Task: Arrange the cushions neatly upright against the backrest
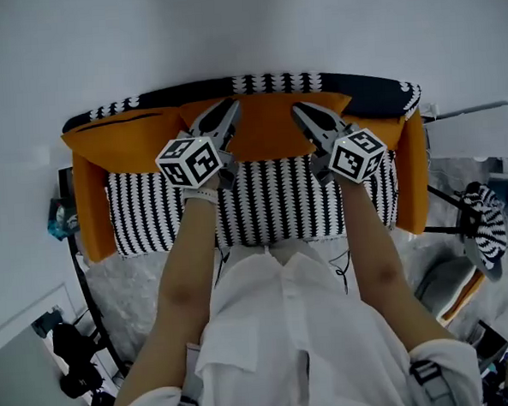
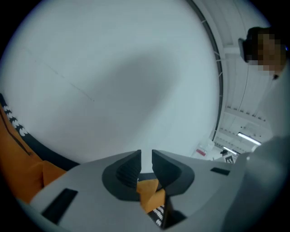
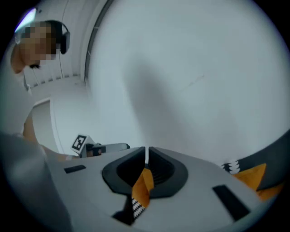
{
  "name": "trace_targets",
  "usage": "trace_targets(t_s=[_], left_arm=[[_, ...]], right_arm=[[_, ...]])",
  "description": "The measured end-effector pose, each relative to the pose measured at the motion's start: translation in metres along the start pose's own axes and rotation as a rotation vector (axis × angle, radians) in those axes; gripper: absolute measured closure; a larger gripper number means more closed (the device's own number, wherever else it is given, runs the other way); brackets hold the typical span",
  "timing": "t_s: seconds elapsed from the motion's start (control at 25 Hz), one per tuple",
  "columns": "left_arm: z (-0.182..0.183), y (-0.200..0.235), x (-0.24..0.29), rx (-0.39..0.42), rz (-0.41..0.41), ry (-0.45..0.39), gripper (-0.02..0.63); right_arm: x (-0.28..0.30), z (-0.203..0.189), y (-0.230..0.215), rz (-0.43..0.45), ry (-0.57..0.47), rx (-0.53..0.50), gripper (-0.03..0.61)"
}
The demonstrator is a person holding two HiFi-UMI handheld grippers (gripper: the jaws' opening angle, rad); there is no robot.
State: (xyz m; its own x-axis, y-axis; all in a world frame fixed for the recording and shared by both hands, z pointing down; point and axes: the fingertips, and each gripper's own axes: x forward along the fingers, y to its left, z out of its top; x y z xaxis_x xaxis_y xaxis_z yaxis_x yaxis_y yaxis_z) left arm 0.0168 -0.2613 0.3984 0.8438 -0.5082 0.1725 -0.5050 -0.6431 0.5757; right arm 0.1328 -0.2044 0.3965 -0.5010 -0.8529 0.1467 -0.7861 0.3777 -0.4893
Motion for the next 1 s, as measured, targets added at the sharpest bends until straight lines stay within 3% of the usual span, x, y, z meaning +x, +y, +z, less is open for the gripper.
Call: trace_targets(t_s=[0.16,0.36,0.48,0.76,1.0], left_arm=[[0.028,-0.036,-0.045,0.084,-0.085,-0.091,0.564],[0.045,-0.064,-0.116,0.214,-0.114,-0.132,0.597],[0.052,-0.071,-0.159,0.299,-0.116,-0.151,0.597],[0.038,-0.065,-0.236,0.282,-0.11,-0.177,0.598],[0.021,-0.094,-0.275,0.273,-0.108,-0.23,0.598]], right_arm=[[-0.036,0.027,0.044,0.006,-0.135,-0.031,0.568],[-0.078,0.029,0.084,-0.062,-0.118,-0.212,0.569],[-0.103,0.026,0.104,-0.103,-0.118,-0.269,0.569],[-0.165,-0.017,0.141,-0.216,-0.078,-0.304,0.569],[-0.202,-0.029,0.168,-0.229,-0.117,-0.311,0.569]])
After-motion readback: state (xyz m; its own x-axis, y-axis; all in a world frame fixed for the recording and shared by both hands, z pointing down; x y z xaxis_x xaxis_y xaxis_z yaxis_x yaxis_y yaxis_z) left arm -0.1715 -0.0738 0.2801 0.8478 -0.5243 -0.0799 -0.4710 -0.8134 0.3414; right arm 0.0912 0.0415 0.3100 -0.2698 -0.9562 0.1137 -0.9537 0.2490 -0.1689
